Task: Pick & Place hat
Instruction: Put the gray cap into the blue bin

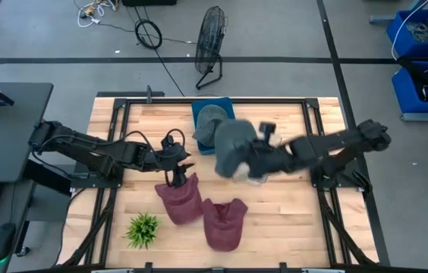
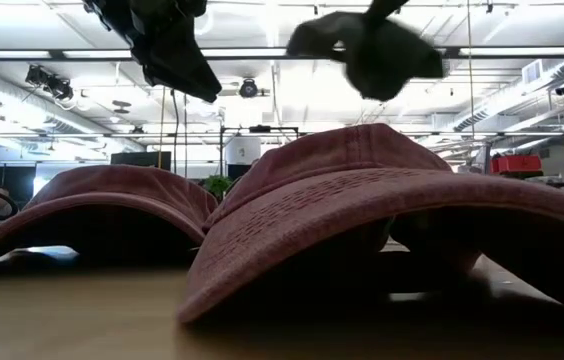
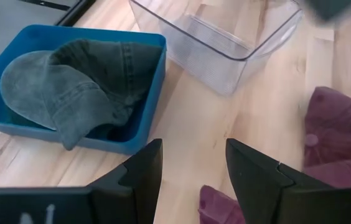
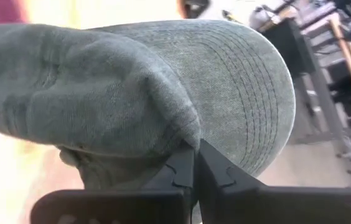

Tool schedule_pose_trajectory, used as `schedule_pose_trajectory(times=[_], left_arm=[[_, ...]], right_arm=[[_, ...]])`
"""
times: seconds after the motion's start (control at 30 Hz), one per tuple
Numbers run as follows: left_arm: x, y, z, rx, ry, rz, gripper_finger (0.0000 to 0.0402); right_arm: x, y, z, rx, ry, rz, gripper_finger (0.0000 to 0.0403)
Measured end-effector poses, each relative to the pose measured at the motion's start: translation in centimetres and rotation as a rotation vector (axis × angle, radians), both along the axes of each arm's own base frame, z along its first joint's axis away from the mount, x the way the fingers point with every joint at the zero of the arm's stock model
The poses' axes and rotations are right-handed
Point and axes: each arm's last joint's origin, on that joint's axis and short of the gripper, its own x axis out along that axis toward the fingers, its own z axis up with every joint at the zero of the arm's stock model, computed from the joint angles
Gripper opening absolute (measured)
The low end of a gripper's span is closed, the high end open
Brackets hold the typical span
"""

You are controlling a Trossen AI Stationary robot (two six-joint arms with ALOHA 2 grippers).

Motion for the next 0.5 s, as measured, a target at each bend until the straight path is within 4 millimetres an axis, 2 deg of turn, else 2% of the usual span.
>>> schedule_pose_trajectory(times=[0.13, 0.27, 0.37, 0.5], left_arm=[[0.0, 0.0, 0.0, 0.008, -0.001, 0.010, 0.0181], [0.0, 0.0, 0.0, 0.009, -0.001, 0.011, 0.0181], [0.0, 0.0, 0.0, 0.009, -0.001, 0.011, 0.0181], [0.0, 0.0, 0.0, 0.009, -0.004, 0.010, 0.0181]], right_arm=[[2.0, -4.5, 0.7, -0.002, -0.043, 0.001, 0.0004], [3.5, -8.7, 1.0, 0.085, -0.116, 0.044, 0.0004], [4.5, -11.4, 0.2, 0.137, -0.124, 0.052, 0.0004], [5.8, -14.3, -2.2, 0.156, -0.057, 0.008, 0.0004]])
